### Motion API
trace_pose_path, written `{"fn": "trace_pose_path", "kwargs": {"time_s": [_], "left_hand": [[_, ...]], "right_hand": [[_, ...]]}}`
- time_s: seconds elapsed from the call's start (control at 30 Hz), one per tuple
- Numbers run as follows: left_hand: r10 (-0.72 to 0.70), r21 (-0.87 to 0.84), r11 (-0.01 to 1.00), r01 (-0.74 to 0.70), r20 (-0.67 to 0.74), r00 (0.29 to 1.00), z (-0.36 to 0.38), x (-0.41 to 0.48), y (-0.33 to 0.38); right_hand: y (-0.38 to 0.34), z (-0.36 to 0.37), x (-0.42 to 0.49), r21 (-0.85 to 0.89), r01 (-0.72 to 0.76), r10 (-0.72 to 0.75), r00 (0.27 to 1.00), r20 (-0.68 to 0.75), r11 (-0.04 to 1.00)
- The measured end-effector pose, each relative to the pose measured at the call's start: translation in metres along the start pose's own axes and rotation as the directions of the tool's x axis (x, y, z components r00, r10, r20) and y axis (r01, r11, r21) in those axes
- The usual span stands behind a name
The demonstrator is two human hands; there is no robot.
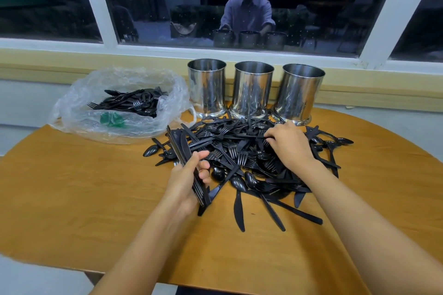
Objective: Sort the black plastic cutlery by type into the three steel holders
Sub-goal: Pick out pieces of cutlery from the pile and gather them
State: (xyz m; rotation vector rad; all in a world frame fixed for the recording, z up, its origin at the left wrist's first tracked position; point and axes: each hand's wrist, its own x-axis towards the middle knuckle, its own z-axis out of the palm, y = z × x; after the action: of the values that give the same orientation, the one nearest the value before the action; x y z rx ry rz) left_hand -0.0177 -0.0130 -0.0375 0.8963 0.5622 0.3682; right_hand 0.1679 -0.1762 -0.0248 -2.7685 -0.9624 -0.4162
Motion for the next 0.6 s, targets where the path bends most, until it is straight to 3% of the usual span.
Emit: {"fn": "trace_pose_path", "kwargs": {"time_s": [0.07,0.1,0.17,0.2,0.27,0.33,0.43,0.6], "left_hand": [[0.008,0.027,1.0,-0.008,0.004,1.0,0.004,0.004,-0.002],[0.01,0.025,1.0,-0.011,0.013,1.0,0.008,0.007,-0.003],[0.008,-0.012,1.0,-0.008,0.047,0.999,0.017,0.015,-0.006],[0.005,-0.033,0.999,-0.002,0.071,0.997,0.023,0.02,-0.008],[-0.002,-0.053,0.999,0.009,0.125,0.992,0.037,0.029,-0.012],[0.002,-0.054,0.998,0.006,0.16,0.987,0.051,0.038,-0.014],[0.017,-0.014,1.0,-0.015,0.176,0.984,0.067,0.052,-0.012],[0.057,0.074,0.995,-0.071,0.173,0.983,0.076,0.067,-0.012]], "right_hand": [[-0.004,-0.006,-0.003,0.225,-0.077,0.104,0.988,-0.112,0.971],[-0.01,-0.01,-0.005,0.417,-0.125,0.184,0.977,-0.104,0.9],[-0.025,-0.018,-0.01,0.758,-0.196,0.269,0.963,0.029,0.622],[-0.034,-0.02,-0.014,0.851,-0.224,0.266,0.958,0.103,0.475],[-0.05,-0.02,-0.021,0.908,-0.269,0.234,0.952,0.199,0.322],[-0.059,-0.014,-0.022,0.91,-0.282,0.229,0.949,0.217,0.306],[-0.061,-0.004,-0.018,0.862,-0.291,0.248,0.948,0.201,0.415],[-0.042,0.0,-0.005,0.826,-0.18,0.222,0.973,0.069,0.534]]}}
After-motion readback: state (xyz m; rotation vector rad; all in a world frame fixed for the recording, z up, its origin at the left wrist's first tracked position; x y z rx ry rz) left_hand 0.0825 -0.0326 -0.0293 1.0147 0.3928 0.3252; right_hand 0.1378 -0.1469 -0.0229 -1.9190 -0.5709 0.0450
